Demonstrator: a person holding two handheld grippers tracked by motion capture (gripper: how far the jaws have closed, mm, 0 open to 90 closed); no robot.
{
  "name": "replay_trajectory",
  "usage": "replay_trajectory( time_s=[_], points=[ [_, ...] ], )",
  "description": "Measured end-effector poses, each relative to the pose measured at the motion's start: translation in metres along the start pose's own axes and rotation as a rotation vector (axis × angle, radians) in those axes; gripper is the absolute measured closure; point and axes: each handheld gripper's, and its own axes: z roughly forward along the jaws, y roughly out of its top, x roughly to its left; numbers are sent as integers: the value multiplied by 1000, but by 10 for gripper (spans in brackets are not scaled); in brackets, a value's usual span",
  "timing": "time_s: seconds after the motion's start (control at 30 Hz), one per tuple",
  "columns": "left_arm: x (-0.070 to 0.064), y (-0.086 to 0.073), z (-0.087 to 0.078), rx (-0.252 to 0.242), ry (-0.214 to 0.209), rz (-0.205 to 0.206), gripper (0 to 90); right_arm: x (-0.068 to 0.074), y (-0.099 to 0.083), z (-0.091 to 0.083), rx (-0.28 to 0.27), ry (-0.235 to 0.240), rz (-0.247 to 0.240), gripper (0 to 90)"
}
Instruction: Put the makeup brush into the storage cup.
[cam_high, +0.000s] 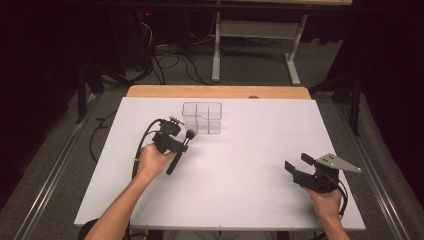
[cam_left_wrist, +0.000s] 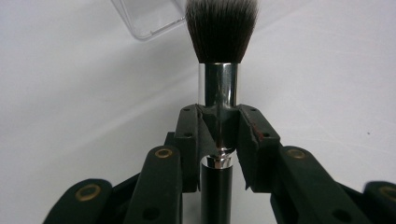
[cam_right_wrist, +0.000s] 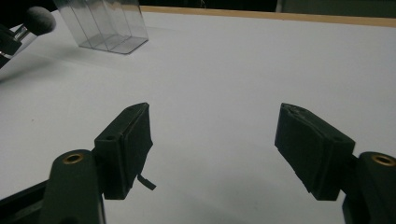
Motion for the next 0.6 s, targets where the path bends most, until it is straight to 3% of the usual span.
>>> replay_trajectory(
  time_s=[0.43, 0.6],
  points=[
    [-12, 7, -22, -119, -26, 41, 711, 0, 0, 0, -2, 0, -3, 289],
    [-14, 11, -28, -173, -47, 38, 711, 0, 0, 0, 0, 0, 0, 289]
  ],
)
